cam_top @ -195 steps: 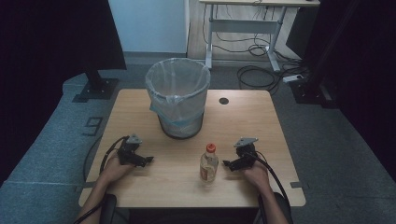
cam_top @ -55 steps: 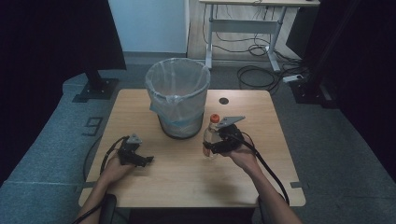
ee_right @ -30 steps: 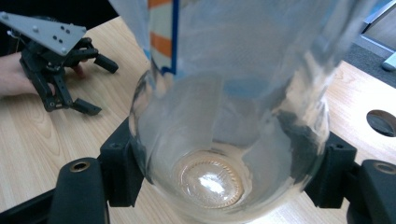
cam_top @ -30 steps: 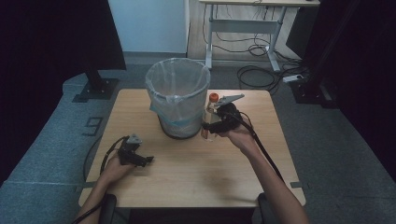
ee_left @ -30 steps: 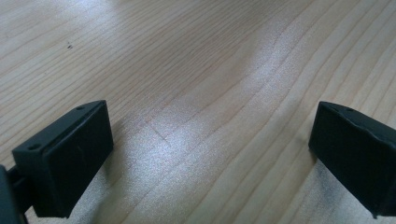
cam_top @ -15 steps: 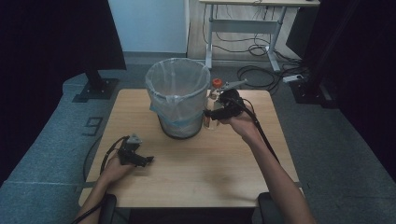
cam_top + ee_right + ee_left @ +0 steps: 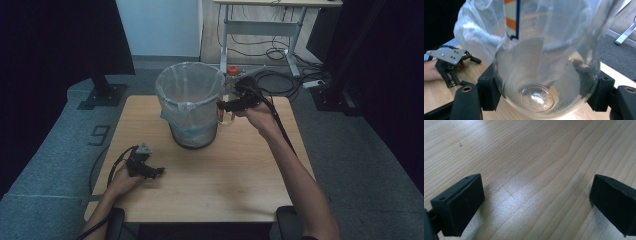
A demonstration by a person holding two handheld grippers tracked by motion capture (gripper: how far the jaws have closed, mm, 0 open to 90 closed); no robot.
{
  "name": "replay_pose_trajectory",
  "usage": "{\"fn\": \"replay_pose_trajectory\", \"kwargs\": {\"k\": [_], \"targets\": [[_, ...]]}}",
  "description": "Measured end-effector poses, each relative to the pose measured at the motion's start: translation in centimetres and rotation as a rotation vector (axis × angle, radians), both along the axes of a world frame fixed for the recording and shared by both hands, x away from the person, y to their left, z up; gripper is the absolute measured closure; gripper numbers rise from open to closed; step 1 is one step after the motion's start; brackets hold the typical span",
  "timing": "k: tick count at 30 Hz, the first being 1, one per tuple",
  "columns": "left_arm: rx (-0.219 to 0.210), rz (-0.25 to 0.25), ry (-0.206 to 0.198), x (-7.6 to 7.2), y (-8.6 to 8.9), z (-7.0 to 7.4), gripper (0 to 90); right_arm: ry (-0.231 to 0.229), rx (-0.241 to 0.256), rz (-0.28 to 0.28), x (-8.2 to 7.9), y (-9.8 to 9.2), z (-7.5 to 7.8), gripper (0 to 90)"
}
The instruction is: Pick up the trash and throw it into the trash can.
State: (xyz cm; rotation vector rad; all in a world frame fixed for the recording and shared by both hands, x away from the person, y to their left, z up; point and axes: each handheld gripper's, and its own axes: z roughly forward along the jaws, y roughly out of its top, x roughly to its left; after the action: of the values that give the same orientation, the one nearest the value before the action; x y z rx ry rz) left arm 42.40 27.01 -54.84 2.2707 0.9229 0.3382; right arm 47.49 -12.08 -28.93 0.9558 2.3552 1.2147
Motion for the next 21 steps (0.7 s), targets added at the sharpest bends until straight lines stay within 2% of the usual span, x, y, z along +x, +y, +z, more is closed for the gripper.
{"fn": "replay_pose_trajectory", "kwargs": {"k": [2,3,7,11,21], "targets": [[0.000,0.000,0.000,0.0,0.0,0.0,0.0,-0.001,-0.002,-0.001,0.1,0.1,0.3,27.4],[0.000,0.000,0.000,0.0,0.0,0.0,0.0,-0.004,-0.006,-0.002,0.2,0.2,1.1,27.4],[0.000,-0.001,0.000,0.0,0.0,0.0,0.0,-0.009,-0.005,-0.002,0.4,0.3,2.1,27.4],[-0.001,-0.003,0.000,0.0,0.0,0.0,0.0,-0.002,-0.010,-0.005,0.8,0.4,3.7,27.4],[0.001,-0.004,-0.001,0.0,0.0,0.0,0.0,-0.015,-0.024,-0.033,1.4,0.2,6.1,27.5]]}}
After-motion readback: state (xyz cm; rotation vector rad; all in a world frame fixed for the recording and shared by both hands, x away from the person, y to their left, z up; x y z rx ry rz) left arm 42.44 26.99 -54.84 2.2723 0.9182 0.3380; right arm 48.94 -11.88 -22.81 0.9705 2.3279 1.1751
